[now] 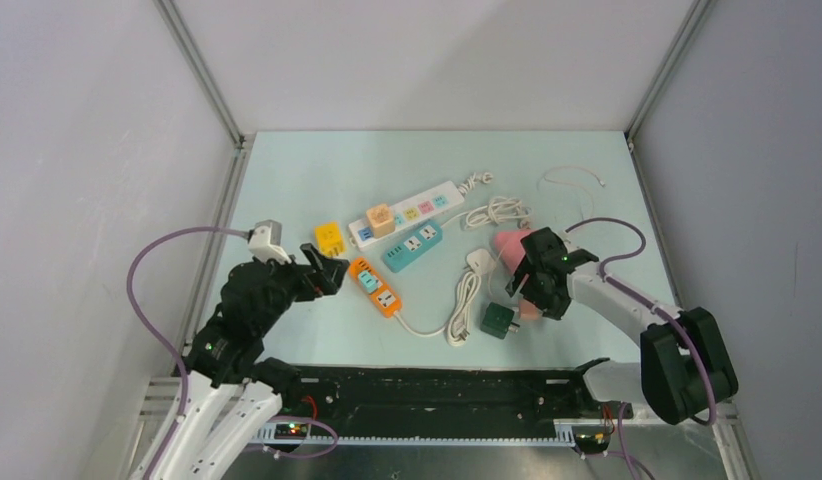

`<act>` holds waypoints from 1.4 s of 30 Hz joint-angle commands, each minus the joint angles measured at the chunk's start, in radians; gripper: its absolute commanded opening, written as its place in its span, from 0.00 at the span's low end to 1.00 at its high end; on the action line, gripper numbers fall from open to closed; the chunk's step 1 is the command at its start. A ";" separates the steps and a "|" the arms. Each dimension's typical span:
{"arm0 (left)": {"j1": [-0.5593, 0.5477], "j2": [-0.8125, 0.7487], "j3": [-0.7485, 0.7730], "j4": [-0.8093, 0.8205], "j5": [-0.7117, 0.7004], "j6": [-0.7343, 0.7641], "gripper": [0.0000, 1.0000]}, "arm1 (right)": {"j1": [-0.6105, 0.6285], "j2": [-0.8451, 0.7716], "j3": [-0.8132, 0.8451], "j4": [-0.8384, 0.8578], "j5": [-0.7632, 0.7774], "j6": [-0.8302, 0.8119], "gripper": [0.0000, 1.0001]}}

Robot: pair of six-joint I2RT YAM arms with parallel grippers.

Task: Insert the plug
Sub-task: Pick up the plug from the center of the board.

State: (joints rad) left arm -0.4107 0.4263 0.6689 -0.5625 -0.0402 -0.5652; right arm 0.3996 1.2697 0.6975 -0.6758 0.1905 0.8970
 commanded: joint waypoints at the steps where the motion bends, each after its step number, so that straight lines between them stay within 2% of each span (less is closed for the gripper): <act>1: 0.006 0.052 0.011 0.019 0.067 0.028 1.00 | 0.017 0.027 -0.003 0.048 -0.002 0.009 0.85; 7: 0.006 0.101 0.021 0.021 0.084 0.023 1.00 | 0.056 0.059 0.006 0.002 0.058 0.014 0.77; 9: 0.007 0.108 0.029 0.024 0.084 0.021 1.00 | 0.063 0.076 0.007 0.002 0.057 0.014 0.72; 14: 0.007 0.116 0.026 0.037 0.113 0.011 1.00 | 0.076 0.075 0.008 0.013 0.057 0.034 0.50; 19: -0.002 0.125 0.016 0.066 0.159 -0.004 1.00 | 0.074 0.004 0.027 0.013 0.045 0.044 0.43; 23: -0.038 0.137 0.013 0.106 0.167 -0.021 1.00 | 0.042 -0.087 0.045 0.034 -0.012 0.062 0.41; 28: -0.152 0.182 0.018 0.214 0.121 -0.035 1.00 | -0.007 -0.215 0.084 0.137 -0.150 0.120 0.39; 33: -0.261 0.253 0.040 0.343 0.025 -0.005 1.00 | -0.001 -0.249 0.134 0.278 -0.301 0.295 0.40; 36: -0.317 0.275 0.034 0.467 -0.055 0.048 1.00 | 0.058 -0.263 0.135 0.415 -0.341 0.415 0.40; 42: -0.356 0.323 -0.026 0.775 -0.061 0.084 1.00 | 0.188 -0.241 0.135 0.609 -0.322 0.665 0.40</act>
State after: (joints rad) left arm -0.7406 0.7216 0.6575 -0.0673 -0.0528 -0.5388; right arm 0.5171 1.0256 0.7967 -0.2653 -0.1112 1.3388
